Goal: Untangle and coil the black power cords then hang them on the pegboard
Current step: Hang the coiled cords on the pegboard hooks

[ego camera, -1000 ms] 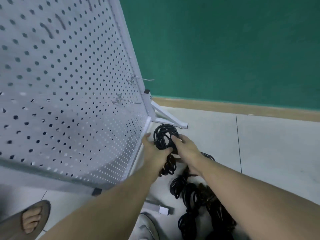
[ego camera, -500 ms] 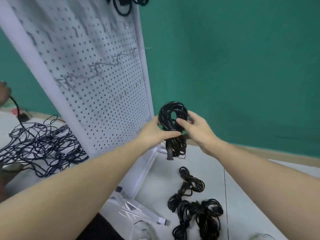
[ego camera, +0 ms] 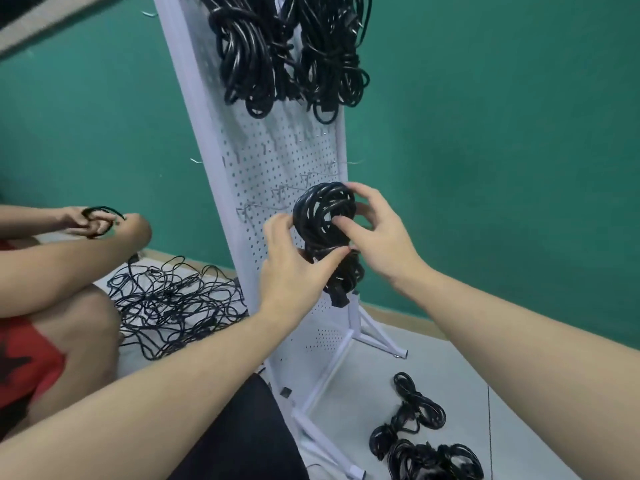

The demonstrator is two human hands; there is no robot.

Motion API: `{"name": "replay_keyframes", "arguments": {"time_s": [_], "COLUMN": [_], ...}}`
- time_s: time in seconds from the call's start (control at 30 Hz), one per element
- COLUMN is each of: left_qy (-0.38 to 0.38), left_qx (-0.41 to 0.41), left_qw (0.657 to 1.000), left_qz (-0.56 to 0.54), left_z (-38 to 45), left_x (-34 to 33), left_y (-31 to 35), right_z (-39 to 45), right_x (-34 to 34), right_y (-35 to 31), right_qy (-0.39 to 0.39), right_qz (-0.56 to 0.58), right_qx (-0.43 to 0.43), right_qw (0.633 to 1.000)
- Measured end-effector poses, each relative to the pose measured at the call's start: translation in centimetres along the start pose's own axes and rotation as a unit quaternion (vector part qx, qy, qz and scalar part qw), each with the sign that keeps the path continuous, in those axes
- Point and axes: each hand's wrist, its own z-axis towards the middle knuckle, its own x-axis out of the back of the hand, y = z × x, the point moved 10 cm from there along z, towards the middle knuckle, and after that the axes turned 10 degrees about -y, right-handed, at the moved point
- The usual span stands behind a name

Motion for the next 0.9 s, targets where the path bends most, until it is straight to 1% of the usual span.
{"name": "replay_keyframes", "arguments": {"time_s": [0.07, 0.17, 0.43, 0.57, 0.67, 0.73, 0.77, 0.8, 0.9], "left_qy": [0.044, 0.074, 0.076, 0.070, 0.101, 0.131, 0.132, 0.124, 0.093], "left_qx": [-0.020, -0.007, 0.056, 0.082, 0.086, 0.084, 0.080, 0.068, -0.003], "left_qw": [0.999, 0.996, 0.994, 0.993, 0.991, 0.986, 0.984, 0.984, 0.983], "left_qz": [0.026, 0.050, 0.055, 0.054, 0.033, 0.058, 0.083, 0.107, 0.156], "left_z": [-0.1, 0.7, 2.0, 1.8, 1.2, 0.0, -0.7, -1.2, -2.4], "left_x": [2.0, 3.9, 4.9, 4.3, 4.2, 3.6, 2.8, 1.7, -1.6], "left_y": [0.5, 0.0, -2.7, -3.8, -4.6, -4.3, -3.7, -2.8, -0.3], "right_z": [1.0, 2.6, 4.8, 5.4, 5.1, 4.3, 3.8, 3.4, 1.8], "right_x": [-1.4, -3.1, -6.5, -7.8, -8.3, -8.0, -7.6, -6.9, -3.6], "right_y": [-1.2, -2.0, 0.6, 3.0, 3.8, 4.3, 4.6, 4.9, 7.0], "right_qy": [-0.015, -0.032, -0.064, -0.126, -0.166, -0.178, -0.179, -0.174, -0.139], "right_qz": [-0.007, -0.021, -0.064, -0.062, -0.058, -0.076, -0.085, -0.092, -0.115], "right_qx": [0.020, 0.028, -0.030, -0.089, -0.099, -0.103, -0.105, -0.106, -0.122], "right_qw": [1.000, 0.999, 0.995, 0.986, 0.979, 0.976, 0.975, 0.975, 0.976]}}
